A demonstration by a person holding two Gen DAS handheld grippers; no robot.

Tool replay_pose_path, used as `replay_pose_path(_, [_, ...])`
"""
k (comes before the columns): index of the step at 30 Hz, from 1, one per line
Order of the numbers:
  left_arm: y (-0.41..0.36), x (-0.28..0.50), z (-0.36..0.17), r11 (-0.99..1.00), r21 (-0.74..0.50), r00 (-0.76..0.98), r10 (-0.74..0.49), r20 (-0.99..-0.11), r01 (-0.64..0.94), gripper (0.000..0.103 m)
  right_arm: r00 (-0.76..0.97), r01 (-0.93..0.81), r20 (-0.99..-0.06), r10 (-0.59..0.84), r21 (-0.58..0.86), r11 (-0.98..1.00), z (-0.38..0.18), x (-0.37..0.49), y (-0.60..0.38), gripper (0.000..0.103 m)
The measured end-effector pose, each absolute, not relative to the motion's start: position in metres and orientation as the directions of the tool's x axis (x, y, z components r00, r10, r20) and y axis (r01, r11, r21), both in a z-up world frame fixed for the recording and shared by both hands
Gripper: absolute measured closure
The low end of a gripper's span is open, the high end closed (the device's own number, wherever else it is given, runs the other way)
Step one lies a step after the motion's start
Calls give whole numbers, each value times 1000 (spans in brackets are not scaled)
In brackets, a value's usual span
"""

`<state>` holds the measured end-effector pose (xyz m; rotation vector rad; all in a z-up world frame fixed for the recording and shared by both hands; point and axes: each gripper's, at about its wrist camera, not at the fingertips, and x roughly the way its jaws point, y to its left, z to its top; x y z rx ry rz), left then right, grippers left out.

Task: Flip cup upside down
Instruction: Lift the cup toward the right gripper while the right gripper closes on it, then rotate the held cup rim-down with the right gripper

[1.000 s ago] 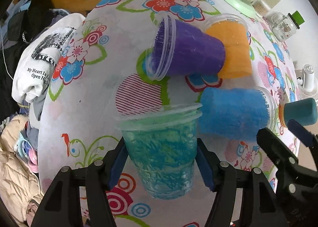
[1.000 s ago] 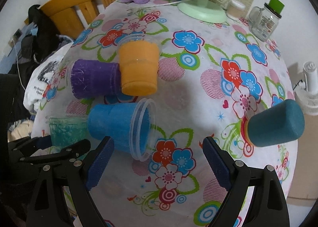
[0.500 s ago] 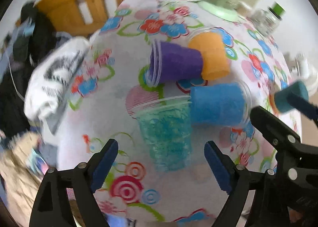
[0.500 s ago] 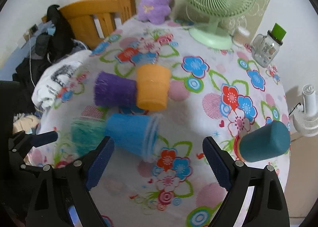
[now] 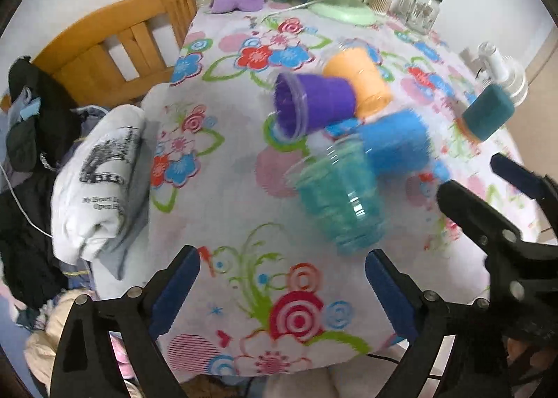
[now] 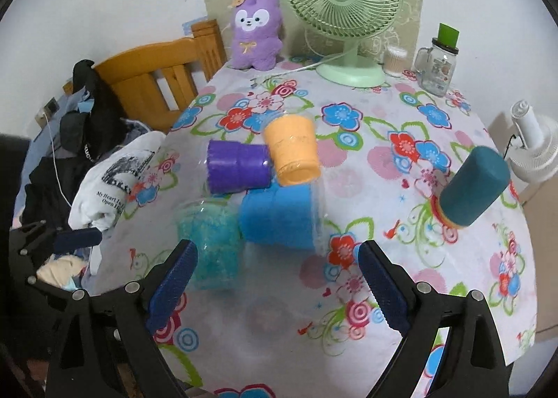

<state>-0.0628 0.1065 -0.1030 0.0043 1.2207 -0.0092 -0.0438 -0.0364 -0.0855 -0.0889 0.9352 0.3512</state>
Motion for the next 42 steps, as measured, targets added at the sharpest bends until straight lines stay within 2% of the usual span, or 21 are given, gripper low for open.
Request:
replay_pose_path(6, [114,-73,-131,996,84,373,69,-925,25,6,637,-371,-707,305,66,926,-114,-64,-30,8])
replay_pose_path(16, [138,-74,-163,990,133,384,107,-917,43,6,705,-427,-606,368,52,903,-150,-81,-9,8])
replay_pose_path(20, [144,-71,-167,986,161,391,128,-912,53,6,706,-434,-605,369,42,900,-164,-86,2,13])
replay_pose_path(24, [149,-69,-169,988,143,394,106,-913,65,6,692,-419,-623,364,64,906,-175,-83,6,23])
replay_pose_path(26, [150,-68,-170,988,132,400,90,-912,77,6,690,-409,-627,360,73,910,-178,-82,6,30])
replay_pose_path(28, [150,-66,-170,988,129,406,84,-910,84,6,690,-405,-628,359,75,911,-181,-80,7,42])
replay_pose_path(35, [147,-63,-165,989,108,387,62,-920,100,6,678,-404,-655,333,46,914,-176,-79,10,46])
replay_pose_path(42, [144,-65,-131,993,43,352,1,-936,109,6,643,-418,-695,321,32,908,-127,-77,8,46])
